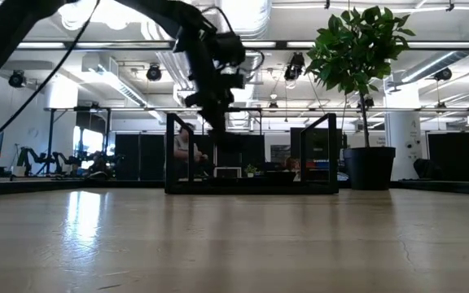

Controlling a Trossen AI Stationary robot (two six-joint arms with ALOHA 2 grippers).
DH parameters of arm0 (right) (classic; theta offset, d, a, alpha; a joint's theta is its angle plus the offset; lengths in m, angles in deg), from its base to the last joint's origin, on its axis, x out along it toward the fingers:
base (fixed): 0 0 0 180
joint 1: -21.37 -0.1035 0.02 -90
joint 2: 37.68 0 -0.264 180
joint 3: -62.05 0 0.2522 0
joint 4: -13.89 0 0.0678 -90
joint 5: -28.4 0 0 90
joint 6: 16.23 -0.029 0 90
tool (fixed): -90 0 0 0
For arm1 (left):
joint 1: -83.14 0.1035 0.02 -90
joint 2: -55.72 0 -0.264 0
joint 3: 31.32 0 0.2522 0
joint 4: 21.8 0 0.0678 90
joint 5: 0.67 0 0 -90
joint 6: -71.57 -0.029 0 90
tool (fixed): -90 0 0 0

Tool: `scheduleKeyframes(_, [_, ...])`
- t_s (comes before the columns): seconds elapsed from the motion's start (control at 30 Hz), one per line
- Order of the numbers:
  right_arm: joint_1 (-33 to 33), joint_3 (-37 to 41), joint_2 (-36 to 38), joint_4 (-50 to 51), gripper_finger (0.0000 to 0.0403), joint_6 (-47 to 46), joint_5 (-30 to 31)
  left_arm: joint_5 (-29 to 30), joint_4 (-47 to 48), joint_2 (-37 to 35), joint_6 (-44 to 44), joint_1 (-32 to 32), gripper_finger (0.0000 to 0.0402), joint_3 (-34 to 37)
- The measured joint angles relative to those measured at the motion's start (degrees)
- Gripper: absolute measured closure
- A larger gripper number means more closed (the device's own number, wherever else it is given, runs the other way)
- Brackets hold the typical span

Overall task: Pick & Place Mini shaped plates
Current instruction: Stack the black leaf-shaped plate on top of the black leaf-shaped plate on the shelf

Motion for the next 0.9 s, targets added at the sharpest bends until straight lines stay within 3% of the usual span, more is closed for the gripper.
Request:
scheduleKeyframes(0.23, [0.0,0.0,0.0,0.26,0.0335,-0.07,-0.02,4.01,0.68,2.2,-1.28,-0.09,0.0402,1.52])
scheduleKeyframes(0.9, [0.0,-0.02,0.15,0.24,0.0335,0.12,-0.02,7.38,-4.94,5.14,-1.85,-0.13,0.0401,2.69])
